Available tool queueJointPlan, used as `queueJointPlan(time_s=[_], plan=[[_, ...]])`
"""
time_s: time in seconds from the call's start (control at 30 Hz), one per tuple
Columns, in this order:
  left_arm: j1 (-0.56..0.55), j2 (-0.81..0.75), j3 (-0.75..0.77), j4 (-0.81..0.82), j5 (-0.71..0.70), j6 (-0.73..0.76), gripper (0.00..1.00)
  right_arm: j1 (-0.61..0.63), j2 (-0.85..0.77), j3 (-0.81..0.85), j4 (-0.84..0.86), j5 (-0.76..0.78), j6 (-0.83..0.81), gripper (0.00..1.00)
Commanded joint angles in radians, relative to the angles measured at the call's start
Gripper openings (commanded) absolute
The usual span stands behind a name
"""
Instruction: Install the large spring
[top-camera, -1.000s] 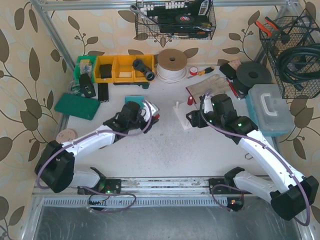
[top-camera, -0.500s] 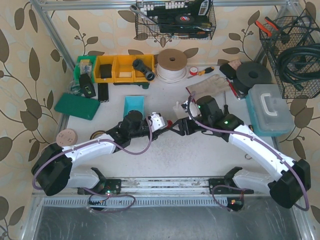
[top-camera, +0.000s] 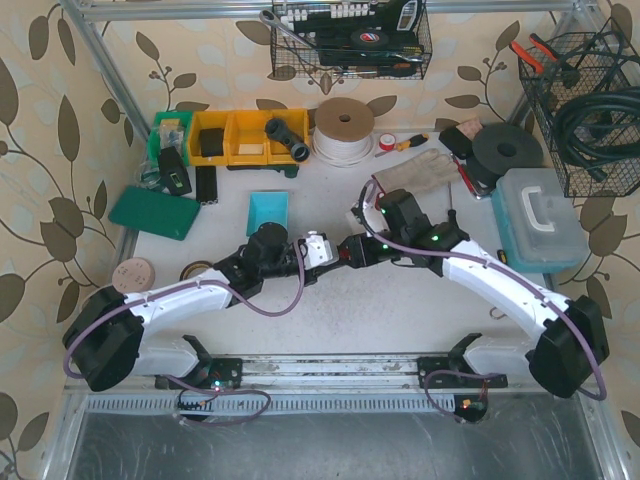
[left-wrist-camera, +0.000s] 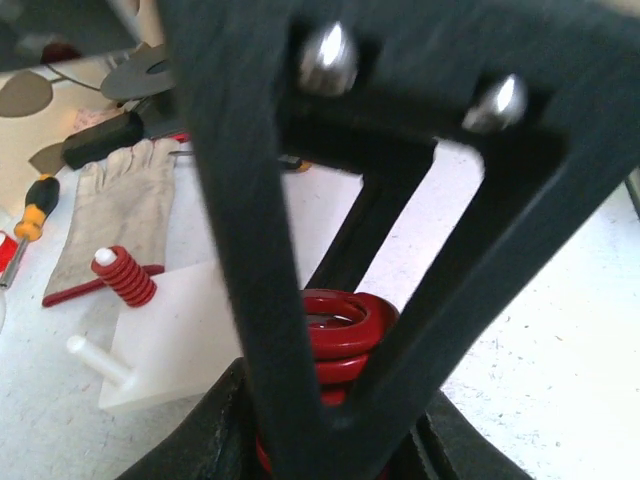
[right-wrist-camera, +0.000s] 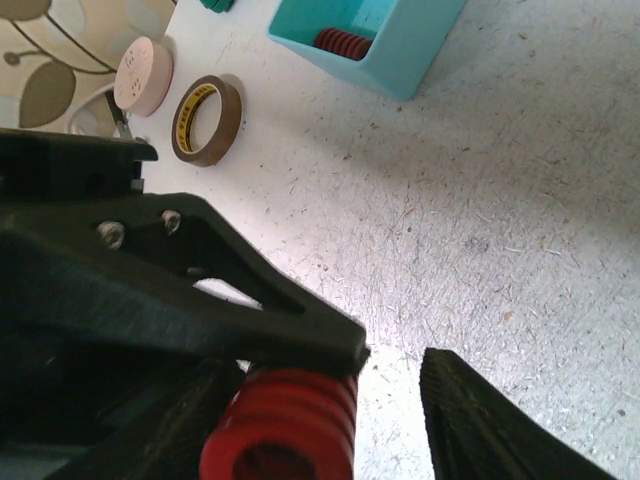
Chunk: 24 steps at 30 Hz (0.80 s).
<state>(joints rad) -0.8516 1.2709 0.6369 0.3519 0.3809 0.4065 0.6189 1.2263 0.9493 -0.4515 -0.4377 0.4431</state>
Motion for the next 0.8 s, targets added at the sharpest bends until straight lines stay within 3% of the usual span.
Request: queueJointPlan(time_s=[0.0, 0.17, 0.3, 0.33, 0.4, 0.5, 0.6, 0.77], plan=[[-0.021, -0.037, 0.031, 0.071, 0.049, 0.031, 0.02, 0.022, 0.041, 0.03, 0.031, -0.003, 0.007, 0.51], [-0.029, -0.032, 0.028, 0.074, 0.029, 0.041, 0.02, 0.029, 0.051, 0.036, 0.038, -0.005, 0.009, 0.43], [-0.029, -0.024, 0.033, 0.058, -0.067, 0.023, 0.04, 0.031, 0.038, 0.048, -0.002, 0.041, -0.009, 0.16], [-0.029, -0.021, 0.034, 0.053, -0.098, 0.014, 0.11, 0.03, 0.035, 0.054, -0.014, 0.062, -0.017, 0.1], [-0.029, -0.018, 0.028, 0.051, -0.154, -0.005, 0.35, 0.03, 0.032, 0.071, -0.037, 0.097, -0.03, 0.0], [-0.029, -0.021, 0.009, 0.048, -0.222, -0.034, 0.64, 0.029, 0.032, 0.117, -0.084, 0.186, -0.055, 0.0], [-0.027, -0.034, -0.003, 0.014, -0.322, -0.074, 0.75, 0.026, 0.049, 0.177, -0.134, 0.306, -0.094, 0.0], [-0.021, -0.068, -0.014, -0.08, -0.51, -0.161, 0.8, 0.005, 0.128, 0.277, -0.182, 0.491, -0.161, 0.0]])
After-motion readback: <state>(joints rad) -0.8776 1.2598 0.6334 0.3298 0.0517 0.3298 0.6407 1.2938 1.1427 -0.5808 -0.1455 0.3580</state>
